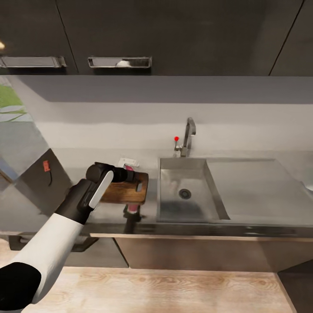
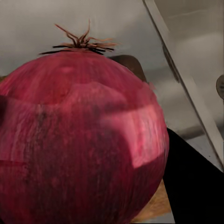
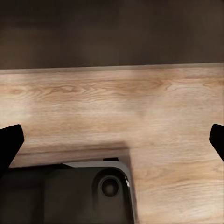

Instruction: In the kitchen, take the Vidalia onion out of the sink, dice it on the chopping board with the paring knife, put the diced onion into the bowl on the countertop, then place both the paring knife and the chopping board into the sink.

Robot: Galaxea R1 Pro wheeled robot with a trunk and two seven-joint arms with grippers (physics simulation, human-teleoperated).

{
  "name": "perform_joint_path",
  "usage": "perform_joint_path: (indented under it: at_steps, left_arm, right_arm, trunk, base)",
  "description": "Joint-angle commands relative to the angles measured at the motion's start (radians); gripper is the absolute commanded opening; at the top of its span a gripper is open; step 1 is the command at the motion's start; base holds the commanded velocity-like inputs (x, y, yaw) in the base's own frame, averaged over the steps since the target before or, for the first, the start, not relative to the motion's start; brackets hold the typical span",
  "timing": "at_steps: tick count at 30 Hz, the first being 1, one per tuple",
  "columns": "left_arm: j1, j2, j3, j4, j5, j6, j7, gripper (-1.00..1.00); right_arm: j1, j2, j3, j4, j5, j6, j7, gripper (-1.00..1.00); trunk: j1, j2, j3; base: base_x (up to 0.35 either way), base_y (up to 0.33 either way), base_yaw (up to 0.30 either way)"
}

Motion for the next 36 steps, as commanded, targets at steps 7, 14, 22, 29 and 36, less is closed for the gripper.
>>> perform_joint_path:
  at_steps: [7, 14, 22, 29, 36]
  left_arm:
    - [-0.001, 0.0, -0.004, 0.022, 0.002, 0.001, 0.002, -1.0]
    - [0.003, 0.0, -0.004, 0.028, 0.002, 0.0, 0.002, -1.0]
    - [0.004, 0.0, -0.005, 0.045, 0.001, -0.001, 0.001, -1.0]
    - [0.004, -0.001, -0.005, 0.05, 0.001, -0.001, 0.001, -1.0]
    - [0.004, -0.002, -0.006, 0.05, 0.001, -0.001, 0.0, -1.0]
  right_arm:
    - [0.0, 0.001, -0.003, -0.002, 0.007, 0.0, -0.004, 1.0]
    - [0.0, 0.001, -0.003, -0.003, 0.007, 0.0, -0.004, 1.0]
    - [0.0, 0.001, -0.003, -0.003, 0.007, 0.0, -0.004, 1.0]
    - [0.0, 0.001, -0.003, -0.003, 0.007, 0.0, -0.004, 1.0]
    - [0.0, 0.001, -0.003, -0.003, 0.007, 0.0, -0.004, 1.0]
  trunk:
    - [0.001, -0.002, 0.004]
    - [0.001, -0.002, 0.003]
    - [0.001, -0.002, -0.008]
    - [0.001, -0.002, -0.019]
    - [0.001, -0.002, -0.03]
  base:
    - [0.0, 0.247, 0.0]
    - [0.0, 0.034, 0.001]
    - [0.0, 0.002, 0.05]
    - [0.002, 0.0, 0.064]
    - [0.114, 0.049, 0.065]
